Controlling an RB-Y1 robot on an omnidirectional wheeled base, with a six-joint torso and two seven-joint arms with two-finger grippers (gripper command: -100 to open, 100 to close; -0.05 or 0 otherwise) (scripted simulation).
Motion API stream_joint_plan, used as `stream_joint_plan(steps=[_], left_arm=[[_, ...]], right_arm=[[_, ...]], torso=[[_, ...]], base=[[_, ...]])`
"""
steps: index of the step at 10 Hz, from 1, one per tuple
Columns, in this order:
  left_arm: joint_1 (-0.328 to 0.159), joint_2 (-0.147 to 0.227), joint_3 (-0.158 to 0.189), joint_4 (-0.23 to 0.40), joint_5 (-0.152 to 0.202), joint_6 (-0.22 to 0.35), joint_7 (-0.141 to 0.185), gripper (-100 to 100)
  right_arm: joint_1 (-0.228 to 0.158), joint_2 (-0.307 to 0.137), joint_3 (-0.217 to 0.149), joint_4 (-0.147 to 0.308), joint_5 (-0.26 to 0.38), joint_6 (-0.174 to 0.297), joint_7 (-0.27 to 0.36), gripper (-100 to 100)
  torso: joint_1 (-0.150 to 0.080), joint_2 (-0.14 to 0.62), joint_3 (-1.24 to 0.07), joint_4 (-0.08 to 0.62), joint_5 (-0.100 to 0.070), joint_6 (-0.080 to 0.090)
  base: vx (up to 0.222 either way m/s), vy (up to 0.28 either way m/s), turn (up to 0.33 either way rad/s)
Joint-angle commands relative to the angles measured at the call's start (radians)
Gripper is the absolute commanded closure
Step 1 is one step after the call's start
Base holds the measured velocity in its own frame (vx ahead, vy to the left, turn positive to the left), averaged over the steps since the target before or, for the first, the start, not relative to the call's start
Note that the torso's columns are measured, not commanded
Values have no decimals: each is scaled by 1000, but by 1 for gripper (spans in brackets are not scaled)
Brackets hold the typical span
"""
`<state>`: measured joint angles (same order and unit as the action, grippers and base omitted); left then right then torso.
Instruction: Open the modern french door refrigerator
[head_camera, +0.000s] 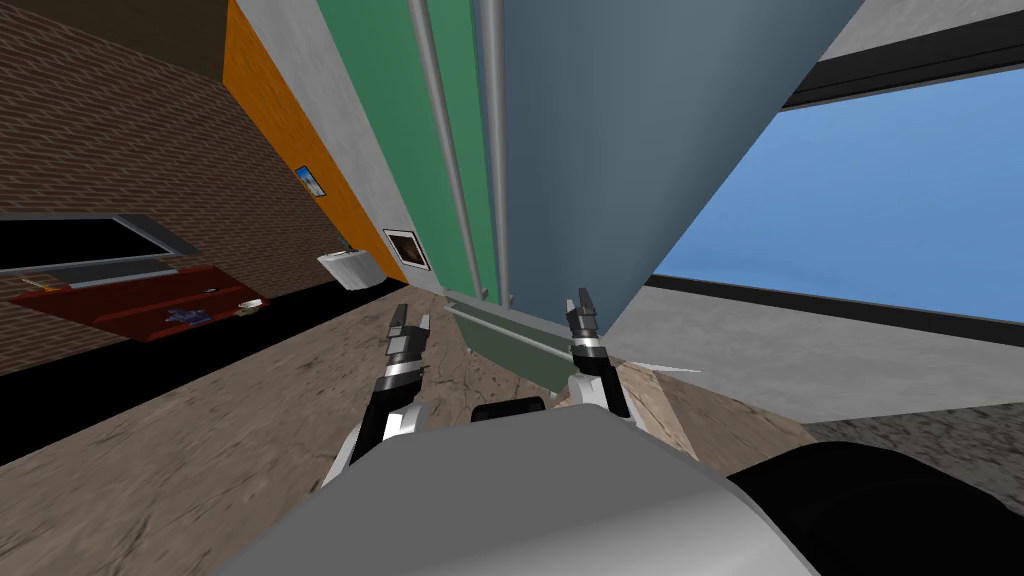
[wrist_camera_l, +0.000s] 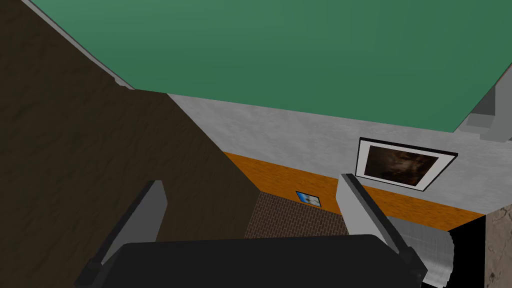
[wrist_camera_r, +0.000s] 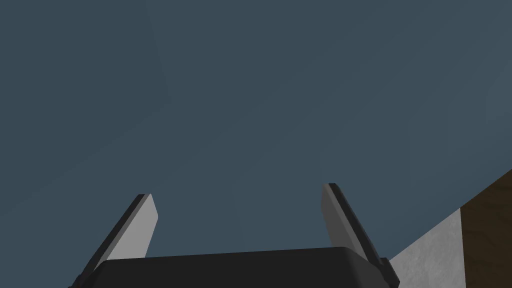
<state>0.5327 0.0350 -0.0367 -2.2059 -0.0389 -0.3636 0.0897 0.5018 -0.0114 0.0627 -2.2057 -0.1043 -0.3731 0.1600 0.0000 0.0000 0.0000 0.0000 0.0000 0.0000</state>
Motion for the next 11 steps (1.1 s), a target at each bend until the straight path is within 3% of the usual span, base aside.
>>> stream_joint_plan(steps=[1,9,10,11], left_arm=[[0,0,0,0,0,0,0,0],[0,0,0,0,0,0,0,0],[0,0,0,0,0,0,0,0],[0,0,0,0,0,0,0,0]], right_arm=[[0,0,0,0,0,0,0,0],[0,0,0,0,0,0,0,0],[-3,-34,0,5,6,3,13,-100],[-6,-57,1,10,13,7,26,-100]], torso=[[0,40,-82,41,0,0],[0,618,-1234,617,0,0],[0,691,-1382,691,0,0],[1,725,-1451,724,0,0]], base=[[0,0,0],[0,0,0],[11,15,-26],[24,46,-52]])
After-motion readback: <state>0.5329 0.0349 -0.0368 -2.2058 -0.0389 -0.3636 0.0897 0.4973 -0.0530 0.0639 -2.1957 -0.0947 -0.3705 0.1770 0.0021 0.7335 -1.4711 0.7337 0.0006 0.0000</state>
